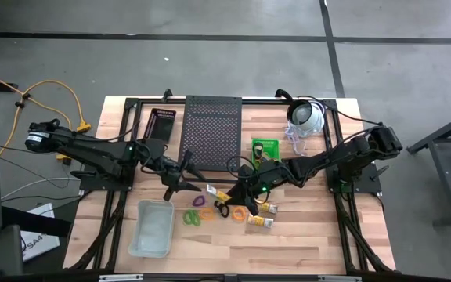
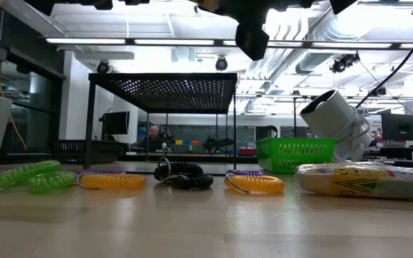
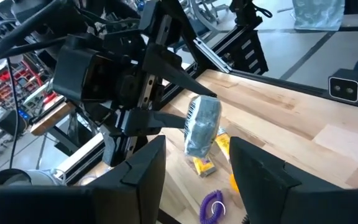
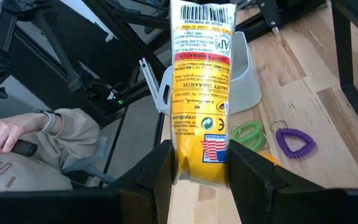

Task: Pick & Place Office Desk Supplies
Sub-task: Put the top right crayon box into the black basket

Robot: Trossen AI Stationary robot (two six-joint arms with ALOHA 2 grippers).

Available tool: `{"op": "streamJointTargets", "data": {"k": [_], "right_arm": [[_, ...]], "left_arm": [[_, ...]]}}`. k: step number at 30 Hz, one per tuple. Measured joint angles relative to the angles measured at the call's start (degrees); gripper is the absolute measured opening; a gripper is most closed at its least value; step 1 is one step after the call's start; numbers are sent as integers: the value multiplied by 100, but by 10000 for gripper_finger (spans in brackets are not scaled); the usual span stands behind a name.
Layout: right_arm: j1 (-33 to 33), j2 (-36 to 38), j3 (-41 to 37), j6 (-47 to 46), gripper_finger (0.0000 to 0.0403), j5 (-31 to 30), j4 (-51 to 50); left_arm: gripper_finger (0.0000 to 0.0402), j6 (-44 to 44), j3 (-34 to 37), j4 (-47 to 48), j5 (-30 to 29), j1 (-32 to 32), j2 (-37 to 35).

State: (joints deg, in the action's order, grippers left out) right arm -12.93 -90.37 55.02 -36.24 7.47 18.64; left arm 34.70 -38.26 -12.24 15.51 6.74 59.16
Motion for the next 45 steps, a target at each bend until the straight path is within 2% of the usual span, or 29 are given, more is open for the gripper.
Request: {"op": "streamJointTargets", "data": {"k": [16, 27, 40, 45], "right_arm": [[339, 0, 0, 159, 128, 163, 51], [540, 0, 0, 354, 128, 359, 322], [853, 0, 0, 464, 128, 509, 389], [922, 0, -1, 482, 128, 613, 488]], "left_arm": [[170, 131, 0, -98, 7, -149, 0], [170, 132, 0, -209, 610, -600, 0], [170, 140, 0, -410, 654, -787, -2], [170, 144, 0, -576, 844, -897, 111]]}}
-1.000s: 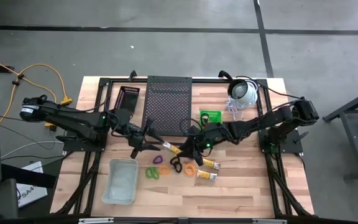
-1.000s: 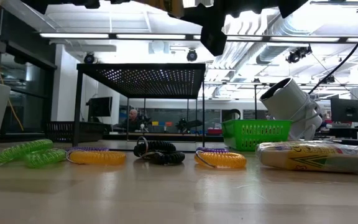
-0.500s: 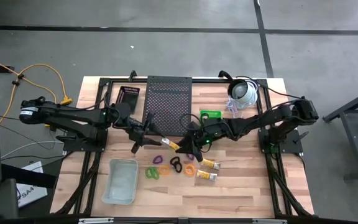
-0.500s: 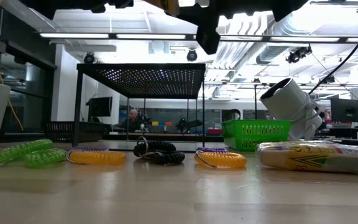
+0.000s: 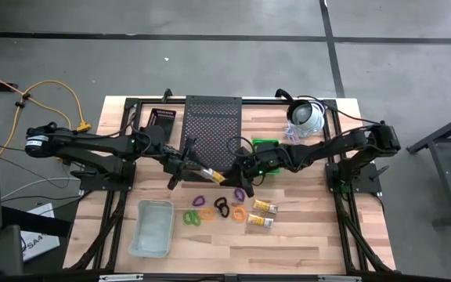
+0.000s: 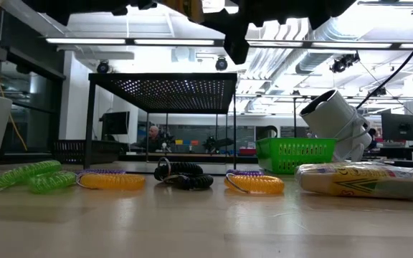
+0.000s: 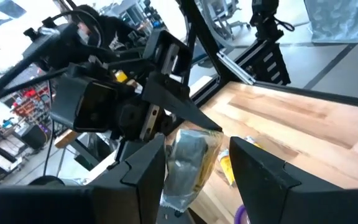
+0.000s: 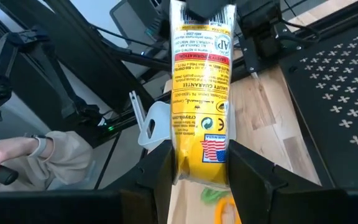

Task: Pick & Place Office Desk Supplies
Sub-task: Put the top right crayon box into the black basket

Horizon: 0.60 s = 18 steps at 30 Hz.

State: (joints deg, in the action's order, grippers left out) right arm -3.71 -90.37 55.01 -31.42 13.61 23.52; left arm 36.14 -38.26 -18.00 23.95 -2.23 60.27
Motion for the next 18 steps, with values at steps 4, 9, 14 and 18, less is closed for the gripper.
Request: {"op": "streamJointTargets", "data": {"k": [4, 9, 14, 18], "right_arm": [[9, 0, -3, 13, 128, 33, 123], [9, 0, -1, 21, 128, 31, 103], [9, 0, -1, 21, 128, 28, -10], [9, 0, -1, 22, 128, 29, -14]], "left_arm": [[170, -4, 0, -233, -5, -41, 299], [170, 26, 0, -518, -7, -38, 592], [170, 28, 0, -590, -5, -25, 589], [170, 51, 0, -664, 0, 46, 577]]}}
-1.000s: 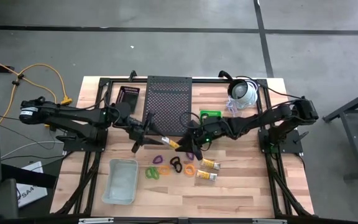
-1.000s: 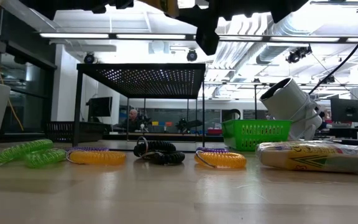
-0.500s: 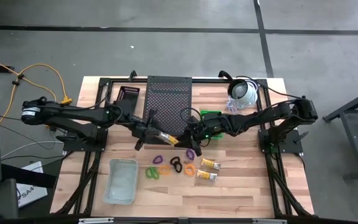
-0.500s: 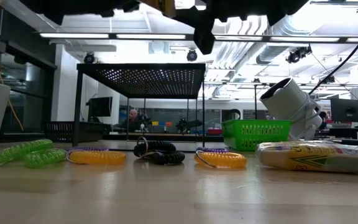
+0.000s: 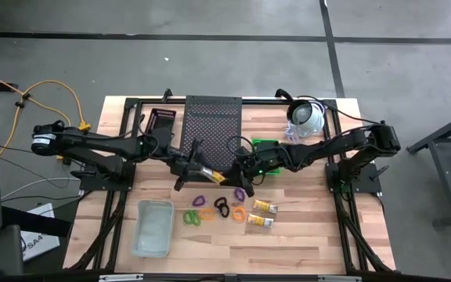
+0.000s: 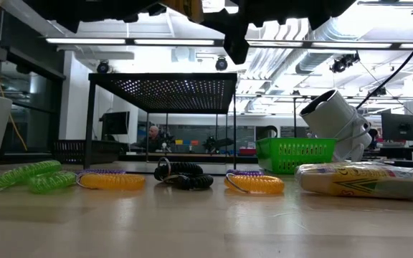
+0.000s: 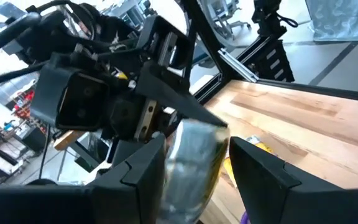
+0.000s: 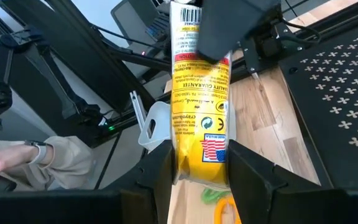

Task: Pick & Place Office Desk Supplies
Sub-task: Put the top right crayon box into the black basket

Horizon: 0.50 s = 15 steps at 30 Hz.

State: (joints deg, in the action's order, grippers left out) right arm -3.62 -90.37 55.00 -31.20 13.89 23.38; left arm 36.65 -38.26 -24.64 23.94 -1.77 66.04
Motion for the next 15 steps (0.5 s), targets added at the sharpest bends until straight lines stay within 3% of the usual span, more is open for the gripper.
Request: {"op": "streamJointTargets", "data": {"k": [15], "right_arm": [[-2, 0, 0, 0, 128, -22, -9]], "left_arm": [[159, -3, 0, -48, 4, 25, 0]]}}
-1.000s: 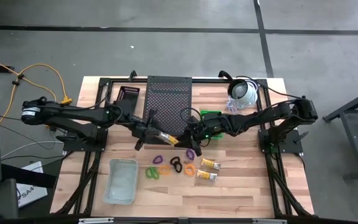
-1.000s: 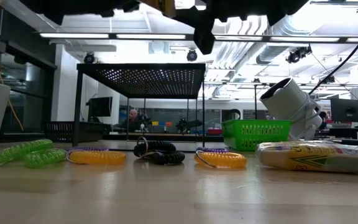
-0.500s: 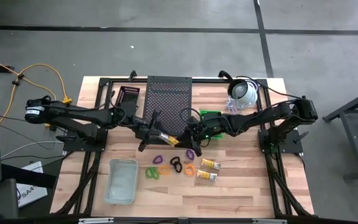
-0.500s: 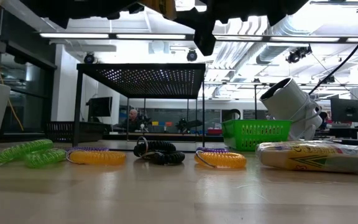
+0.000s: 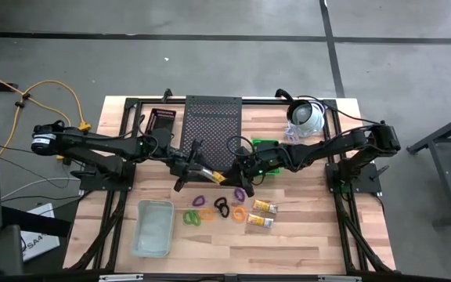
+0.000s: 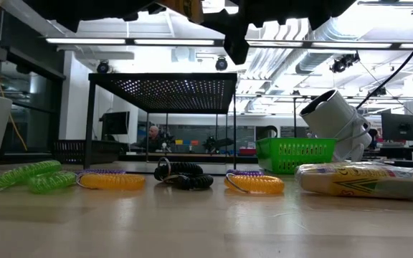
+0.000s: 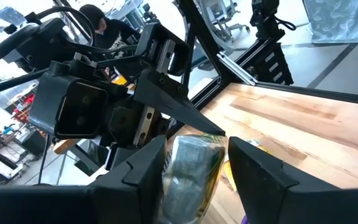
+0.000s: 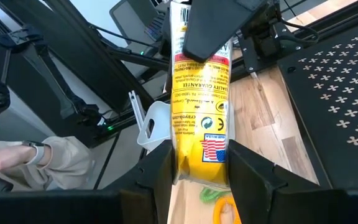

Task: Pick & Place Office Desk Supplies
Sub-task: Put the top right crayon box into the black basket

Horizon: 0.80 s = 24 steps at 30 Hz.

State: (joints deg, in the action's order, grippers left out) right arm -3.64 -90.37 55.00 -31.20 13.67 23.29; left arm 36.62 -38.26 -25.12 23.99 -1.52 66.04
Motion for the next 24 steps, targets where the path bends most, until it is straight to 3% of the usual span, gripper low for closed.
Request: {"op": "streamJointTargets", "data": {"k": [10, 24], "right_arm": [[0, 0, 0, 0, 128, 15, 4], [0, 0, 2, 0, 128, 21, 4]], "left_arm": [[103, -4, 0, 15, 22, 0, 0], [97, -20, 0, 9, 13, 0, 0]]}}
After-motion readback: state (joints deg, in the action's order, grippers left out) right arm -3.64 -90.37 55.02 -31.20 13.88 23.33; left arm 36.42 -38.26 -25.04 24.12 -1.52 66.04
